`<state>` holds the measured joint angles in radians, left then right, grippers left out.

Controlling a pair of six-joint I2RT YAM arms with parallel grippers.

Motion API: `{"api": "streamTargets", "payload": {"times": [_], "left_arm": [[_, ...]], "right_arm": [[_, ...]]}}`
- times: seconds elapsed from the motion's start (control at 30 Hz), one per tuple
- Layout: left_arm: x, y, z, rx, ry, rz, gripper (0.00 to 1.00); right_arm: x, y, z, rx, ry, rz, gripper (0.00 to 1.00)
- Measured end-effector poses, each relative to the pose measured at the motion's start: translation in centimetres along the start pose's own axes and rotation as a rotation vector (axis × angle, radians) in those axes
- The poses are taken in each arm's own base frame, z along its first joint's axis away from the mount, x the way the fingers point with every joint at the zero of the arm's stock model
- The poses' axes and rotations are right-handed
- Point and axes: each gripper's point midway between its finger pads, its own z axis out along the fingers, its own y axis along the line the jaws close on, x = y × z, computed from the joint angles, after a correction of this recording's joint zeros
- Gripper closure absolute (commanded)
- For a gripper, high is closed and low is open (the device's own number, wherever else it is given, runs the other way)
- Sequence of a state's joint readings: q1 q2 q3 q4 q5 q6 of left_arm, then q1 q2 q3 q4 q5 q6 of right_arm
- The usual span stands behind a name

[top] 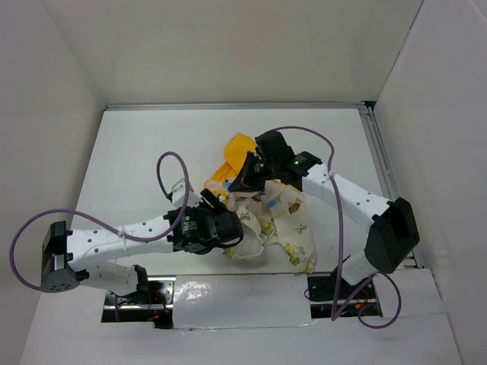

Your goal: Zip up the jacket

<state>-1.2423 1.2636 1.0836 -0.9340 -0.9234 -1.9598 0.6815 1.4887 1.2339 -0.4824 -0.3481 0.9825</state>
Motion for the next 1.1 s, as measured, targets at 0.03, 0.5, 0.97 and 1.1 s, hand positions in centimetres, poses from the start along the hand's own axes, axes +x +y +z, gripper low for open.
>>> {"api": "streamTargets", "payload": {"times": [0.03,0.5,0.97,1.1], "left_arm": [[-0.5,0.6,0.1,-0.029,-0.033,0.044,0.27],[-2.7,4.0,0.1,-0.177,-0.168,0.342,0.01],[-5.0,-6.2,-0.2,0.091,0.338,-0.245,0.01],[-8.8,-6.7,1.9,0.274,0.396,-0.309,0.01]], "right_arm": [[0.1,0.0,0.3,0.005,0.009,-0.003,1.00],[0.4,0.6,0.9,0.030,0.033,-0.067,1.00],[-4.5,-4.6,-1.3,0.226,-0.236,-0.082,1.00],[-4.1,-5.3,-1.5,0.236,-0.243,-0.066,1.00]]}}
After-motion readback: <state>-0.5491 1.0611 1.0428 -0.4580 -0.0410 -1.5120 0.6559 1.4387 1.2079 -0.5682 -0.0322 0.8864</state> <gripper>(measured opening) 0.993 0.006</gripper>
